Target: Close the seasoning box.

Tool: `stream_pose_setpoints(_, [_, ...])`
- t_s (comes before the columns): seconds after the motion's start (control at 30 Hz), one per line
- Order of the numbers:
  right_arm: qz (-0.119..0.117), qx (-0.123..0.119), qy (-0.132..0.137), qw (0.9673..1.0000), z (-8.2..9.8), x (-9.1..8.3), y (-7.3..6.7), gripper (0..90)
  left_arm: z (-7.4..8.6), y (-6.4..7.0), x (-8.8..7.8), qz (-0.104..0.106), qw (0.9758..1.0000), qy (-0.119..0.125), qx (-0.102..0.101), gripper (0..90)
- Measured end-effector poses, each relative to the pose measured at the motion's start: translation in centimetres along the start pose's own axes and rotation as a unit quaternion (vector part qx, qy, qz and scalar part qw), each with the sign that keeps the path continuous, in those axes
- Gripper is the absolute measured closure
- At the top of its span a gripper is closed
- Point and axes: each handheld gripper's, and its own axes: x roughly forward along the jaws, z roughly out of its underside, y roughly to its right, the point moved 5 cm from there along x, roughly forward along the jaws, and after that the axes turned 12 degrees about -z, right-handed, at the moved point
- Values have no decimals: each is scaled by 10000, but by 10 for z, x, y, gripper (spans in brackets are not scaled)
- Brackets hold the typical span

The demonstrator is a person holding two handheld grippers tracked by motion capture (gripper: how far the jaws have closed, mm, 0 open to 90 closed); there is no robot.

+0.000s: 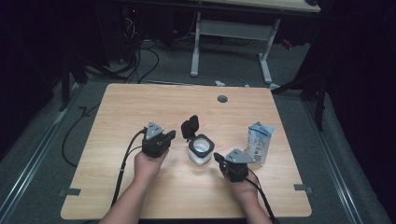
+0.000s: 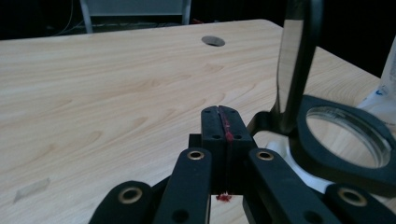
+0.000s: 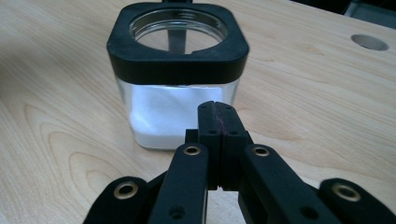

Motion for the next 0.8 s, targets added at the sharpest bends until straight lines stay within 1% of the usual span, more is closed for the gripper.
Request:
stream_pose_setpoints(0.07, [-36, -37, -50, 10000, 1, 2, -3, 899, -4, 4, 2, 23, 10000, 5, 29, 896])
stream_pose_setpoints(0.23, [-120, -127, -96, 9998, 1, 5, -9, 900, -14, 11, 4, 93, 9999, 110, -72, 897])
stream_pose_setpoints(0.33, [-114, -158, -107, 9998, 1, 7, -11, 900, -14, 15, 4, 105, 9998, 127, -69, 899])
stream_pose_setpoints(0.43, [-136, -166, -111, 9997, 1, 8, -13, 900, -13, 15, 3, 133, 9998, 131, -102, 898])
stream_pose_setpoints(0.6, [-128, -185, -143, 9996, 1, 10, -15, 899, -13, 18, 1, 171, 9997, 145, -95, 898])
stream_pose_setpoints(0.73, [-132, -174, -140, 9997, 1, 10, -15, 899, -14, 23, 1, 227, 9995, 182, -104, 898])
stream_pose_setpoints(0.8, [-133, -183, -138, 9996, 0, 10, -15, 899, -13, 26, 0, 259, 9995, 187, -61, 898])
